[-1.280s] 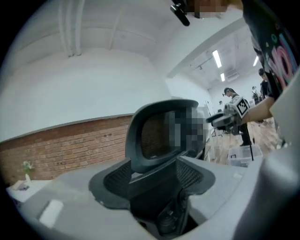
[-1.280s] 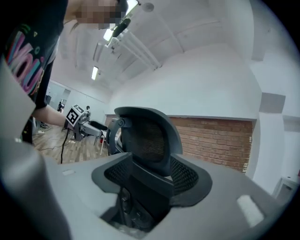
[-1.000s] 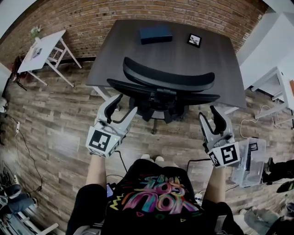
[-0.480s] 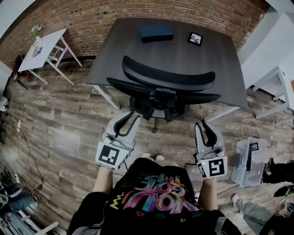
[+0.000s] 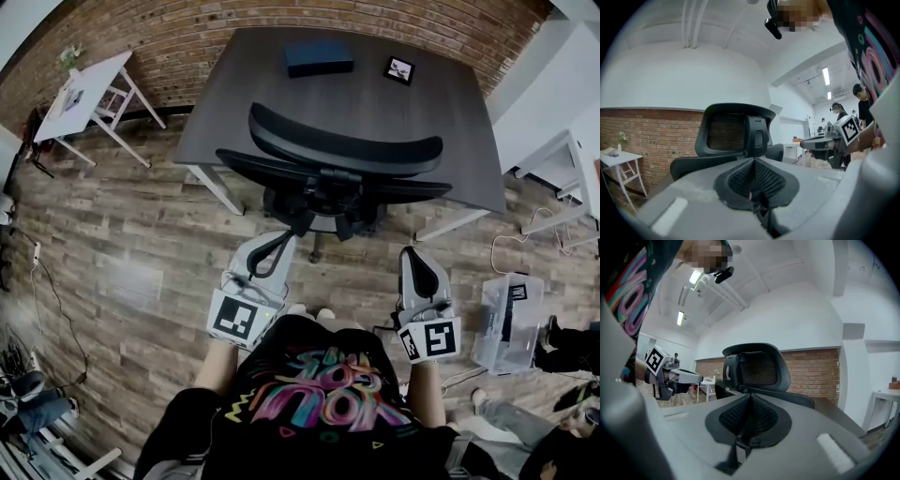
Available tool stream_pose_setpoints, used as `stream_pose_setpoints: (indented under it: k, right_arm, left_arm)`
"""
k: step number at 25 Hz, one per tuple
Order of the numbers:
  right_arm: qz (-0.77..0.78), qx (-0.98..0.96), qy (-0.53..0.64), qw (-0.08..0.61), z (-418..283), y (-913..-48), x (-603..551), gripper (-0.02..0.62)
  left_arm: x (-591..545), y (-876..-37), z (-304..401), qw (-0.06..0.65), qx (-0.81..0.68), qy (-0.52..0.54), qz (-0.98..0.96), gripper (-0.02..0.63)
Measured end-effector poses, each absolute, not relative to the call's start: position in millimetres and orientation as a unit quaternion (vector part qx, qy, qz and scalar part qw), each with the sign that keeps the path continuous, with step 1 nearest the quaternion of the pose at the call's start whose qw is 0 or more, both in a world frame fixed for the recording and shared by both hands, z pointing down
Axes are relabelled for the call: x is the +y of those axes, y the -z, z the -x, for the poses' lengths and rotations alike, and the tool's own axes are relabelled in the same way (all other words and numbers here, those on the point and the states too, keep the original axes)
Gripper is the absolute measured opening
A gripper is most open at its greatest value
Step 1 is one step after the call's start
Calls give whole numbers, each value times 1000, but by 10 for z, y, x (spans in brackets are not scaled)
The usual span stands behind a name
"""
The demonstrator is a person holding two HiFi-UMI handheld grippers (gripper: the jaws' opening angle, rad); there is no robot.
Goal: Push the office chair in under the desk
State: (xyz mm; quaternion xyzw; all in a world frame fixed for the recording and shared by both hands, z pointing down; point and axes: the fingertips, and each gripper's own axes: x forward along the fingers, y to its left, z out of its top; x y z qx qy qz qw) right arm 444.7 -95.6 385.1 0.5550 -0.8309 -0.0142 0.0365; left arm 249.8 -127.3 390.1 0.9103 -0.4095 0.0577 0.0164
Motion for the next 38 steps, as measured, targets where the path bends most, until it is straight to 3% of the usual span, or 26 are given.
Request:
stream_pose_setpoints:
  k: [38]
  right_arm:
    - [-540,-840,20,58,-4410,-3832,-975,-3]
  left_arm:
    - [-1329,-3821,-2545,4,-406,-54,-912,2]
